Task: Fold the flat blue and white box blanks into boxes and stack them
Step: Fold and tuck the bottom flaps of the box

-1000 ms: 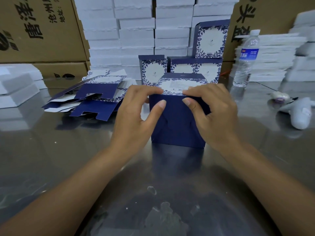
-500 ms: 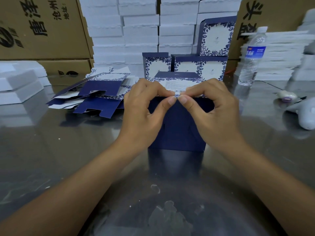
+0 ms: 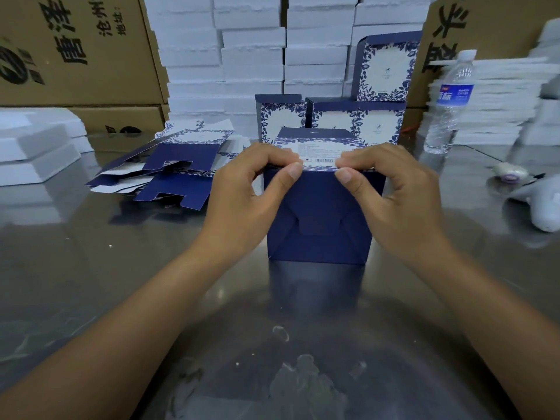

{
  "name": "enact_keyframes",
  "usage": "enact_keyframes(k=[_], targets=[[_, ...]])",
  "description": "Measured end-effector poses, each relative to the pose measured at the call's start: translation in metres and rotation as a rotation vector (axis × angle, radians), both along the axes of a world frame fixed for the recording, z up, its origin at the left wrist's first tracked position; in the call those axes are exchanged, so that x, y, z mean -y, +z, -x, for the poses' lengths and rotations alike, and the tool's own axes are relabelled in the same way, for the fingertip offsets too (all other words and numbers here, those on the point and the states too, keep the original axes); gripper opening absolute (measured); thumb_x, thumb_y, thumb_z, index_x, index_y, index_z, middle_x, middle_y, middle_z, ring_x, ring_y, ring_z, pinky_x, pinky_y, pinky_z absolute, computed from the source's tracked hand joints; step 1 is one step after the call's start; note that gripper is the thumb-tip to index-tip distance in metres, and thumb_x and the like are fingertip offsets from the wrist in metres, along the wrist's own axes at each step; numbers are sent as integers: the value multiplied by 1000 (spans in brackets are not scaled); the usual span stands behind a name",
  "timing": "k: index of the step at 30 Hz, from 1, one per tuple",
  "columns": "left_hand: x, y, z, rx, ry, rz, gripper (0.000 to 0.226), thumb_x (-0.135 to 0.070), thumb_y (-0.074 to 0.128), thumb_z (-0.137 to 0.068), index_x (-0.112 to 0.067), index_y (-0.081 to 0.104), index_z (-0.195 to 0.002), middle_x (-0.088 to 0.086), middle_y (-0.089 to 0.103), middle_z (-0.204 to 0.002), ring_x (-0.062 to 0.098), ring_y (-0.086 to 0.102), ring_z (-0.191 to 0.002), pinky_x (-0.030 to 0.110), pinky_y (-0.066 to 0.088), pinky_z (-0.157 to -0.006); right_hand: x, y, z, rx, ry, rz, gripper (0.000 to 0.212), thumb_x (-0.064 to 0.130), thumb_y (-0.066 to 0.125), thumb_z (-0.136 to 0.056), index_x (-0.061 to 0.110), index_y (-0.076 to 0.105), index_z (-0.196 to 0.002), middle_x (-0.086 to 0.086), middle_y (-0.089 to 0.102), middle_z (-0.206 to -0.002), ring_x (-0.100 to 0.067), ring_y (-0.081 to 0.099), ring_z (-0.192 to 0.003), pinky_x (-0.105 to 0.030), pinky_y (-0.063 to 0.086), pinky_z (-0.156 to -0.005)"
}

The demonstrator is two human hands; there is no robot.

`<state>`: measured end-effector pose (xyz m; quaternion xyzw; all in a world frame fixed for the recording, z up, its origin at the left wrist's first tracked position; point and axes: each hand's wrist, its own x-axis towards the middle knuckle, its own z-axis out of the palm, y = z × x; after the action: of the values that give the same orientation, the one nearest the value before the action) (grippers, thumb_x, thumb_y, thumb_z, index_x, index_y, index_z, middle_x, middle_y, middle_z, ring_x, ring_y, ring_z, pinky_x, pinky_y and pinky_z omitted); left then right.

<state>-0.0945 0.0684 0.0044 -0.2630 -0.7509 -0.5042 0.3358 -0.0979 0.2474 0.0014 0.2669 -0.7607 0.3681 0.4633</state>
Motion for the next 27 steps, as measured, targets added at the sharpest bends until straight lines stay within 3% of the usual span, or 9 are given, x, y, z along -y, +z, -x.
enact_keyframes(k=[5, 11, 14, 20, 24, 27], targets=[[4, -2, 3, 37, -2, -34, 5, -19, 60, -88, -19, 63, -91, -13, 65, -98, 6, 61, -107, 32, 46, -98, 0, -1, 1, 6, 3, -2, 13, 17, 62, -88, 7, 70, -87, 6, 62, -85, -22, 60, -86, -27, 45, -78], [5, 0, 5, 92, -58, -78, 17, -12, 64, -89, -26, 64, -81, -20, 66, -93, -1, 60, -107, 19, 46, -94, -11, 1, 5, -36, -16, 43, 20, 19, 59, -91, 4, 70, -83, 0, 68, -81, -14, 63, -79, -26, 49, -71], [6, 1, 7, 101, -82, -94, 16, -11, 61, -90, -24, 65, -83, -17, 67, -94, 0, 61, -106, 19, 46, -93, -13, 0, 7, -46, -53, 29, 20, 19, 60, -91, 4, 69, -82, -4, 70, -82, -17, 64, -79, -31, 49, -68], [6, 3, 10, 149, -122, -116, 13, -11, 60, -91, -20, 67, -86, -17, 67, -90, -7, 59, -104, 14, 46, -89, -19, 0, 8, -1, -46, 60, 18, 22, 61, -89, 7, 70, -87, 5, 66, -88, -10, 63, -86, -25, 50, -79], [7, 4, 10, 165, -146, -125, 18, -14, 58, -92, -26, 66, -83, -14, 68, -92, -6, 58, -106, 10, 44, -88, -27, 2, 7, 110, -33, 110, 9, 27, 62, -88, 19, 66, -87, 14, 65, -91, -7, 62, -91, -28, 50, -83], [7, 4, 10, 171, -163, -135, 18, -13, 58, -92, -26, 66, -83, -15, 68, -93, -6, 58, -107, 9, 43, -87, -24, 1, 7, 166, -18, 145, 5, 27, 61, -89, 25, 62, -85, 20, 63, -93, 2, 60, -90, -19, 48, -80]])
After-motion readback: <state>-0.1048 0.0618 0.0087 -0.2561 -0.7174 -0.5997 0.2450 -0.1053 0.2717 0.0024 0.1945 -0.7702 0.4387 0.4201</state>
